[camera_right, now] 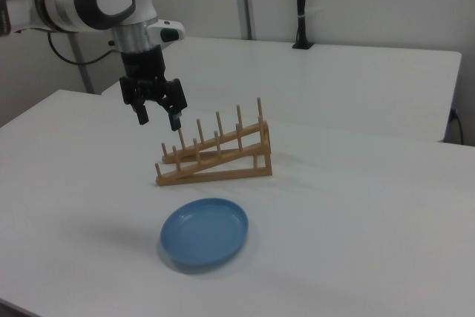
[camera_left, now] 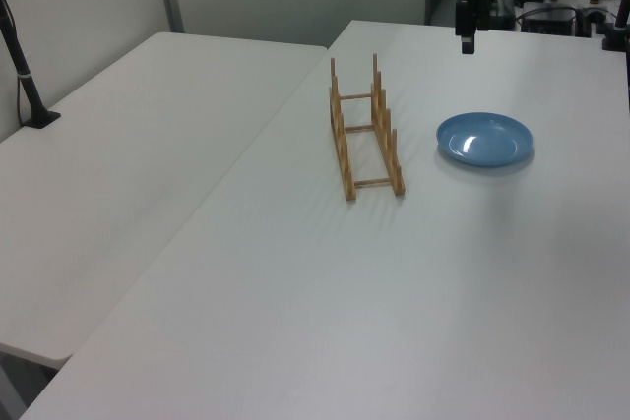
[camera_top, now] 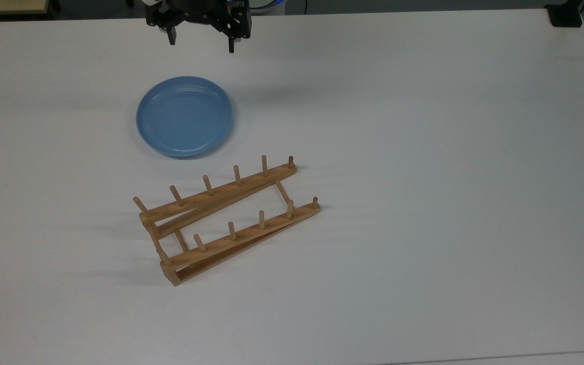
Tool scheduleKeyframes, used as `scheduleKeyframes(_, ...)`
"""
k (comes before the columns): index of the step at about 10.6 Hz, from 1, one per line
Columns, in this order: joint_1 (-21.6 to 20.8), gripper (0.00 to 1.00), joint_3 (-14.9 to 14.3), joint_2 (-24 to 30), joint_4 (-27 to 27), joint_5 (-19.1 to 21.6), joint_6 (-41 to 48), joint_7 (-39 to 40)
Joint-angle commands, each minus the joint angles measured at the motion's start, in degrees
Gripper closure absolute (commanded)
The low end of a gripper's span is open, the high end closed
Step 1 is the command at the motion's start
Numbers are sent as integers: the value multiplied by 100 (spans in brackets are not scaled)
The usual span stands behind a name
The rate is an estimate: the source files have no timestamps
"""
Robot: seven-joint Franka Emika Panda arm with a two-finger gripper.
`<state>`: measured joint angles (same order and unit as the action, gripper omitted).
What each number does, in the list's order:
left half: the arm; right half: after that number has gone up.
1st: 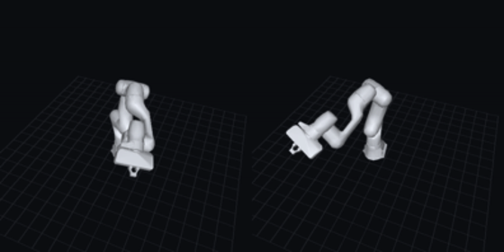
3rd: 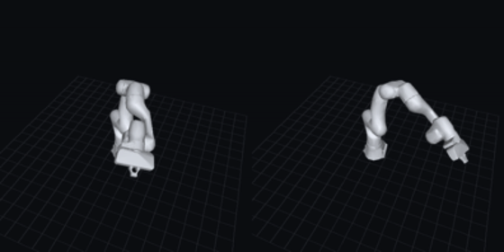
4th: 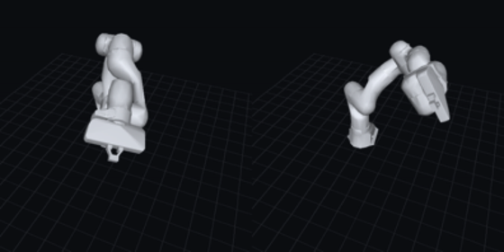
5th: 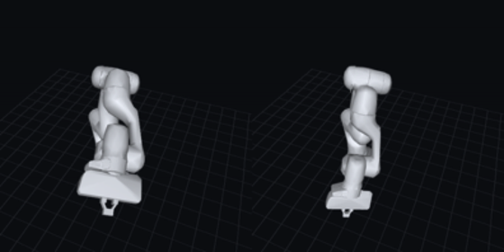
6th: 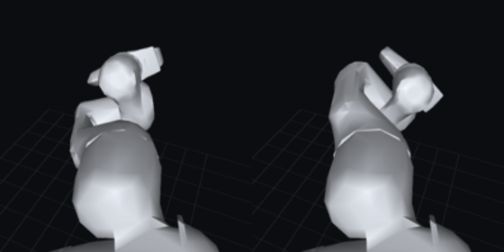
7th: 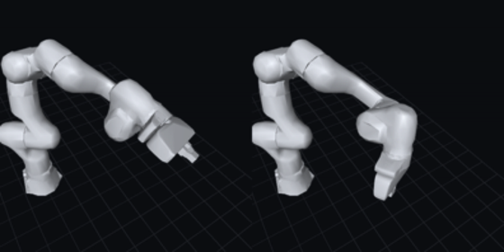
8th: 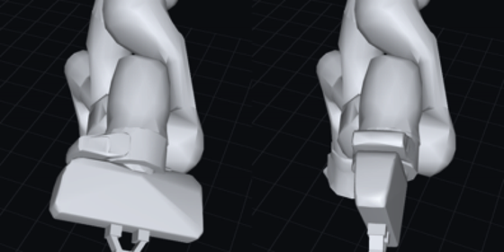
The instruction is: Place plate in plate rack
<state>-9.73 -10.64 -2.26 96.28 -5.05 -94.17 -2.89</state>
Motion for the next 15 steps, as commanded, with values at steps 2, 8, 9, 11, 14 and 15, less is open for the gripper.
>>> scheduleKeyframes(2,-3,0,-8,120,84,109,30,-1)
scheduleKeyframes(8,-12,0,1,85,93,109,13,-1)
scheduleKeyframes(9,-12,0,9,85,93,118,4,-1)
scheduleKeyframes(11,-12,0,9,59,93,118,-5,8)
scheduleKeyframes(14,6,0,-17,-2,75,284,-23,296)
scheduleKeyframes(15,23,0,-43,-20,49,328,-5,646)
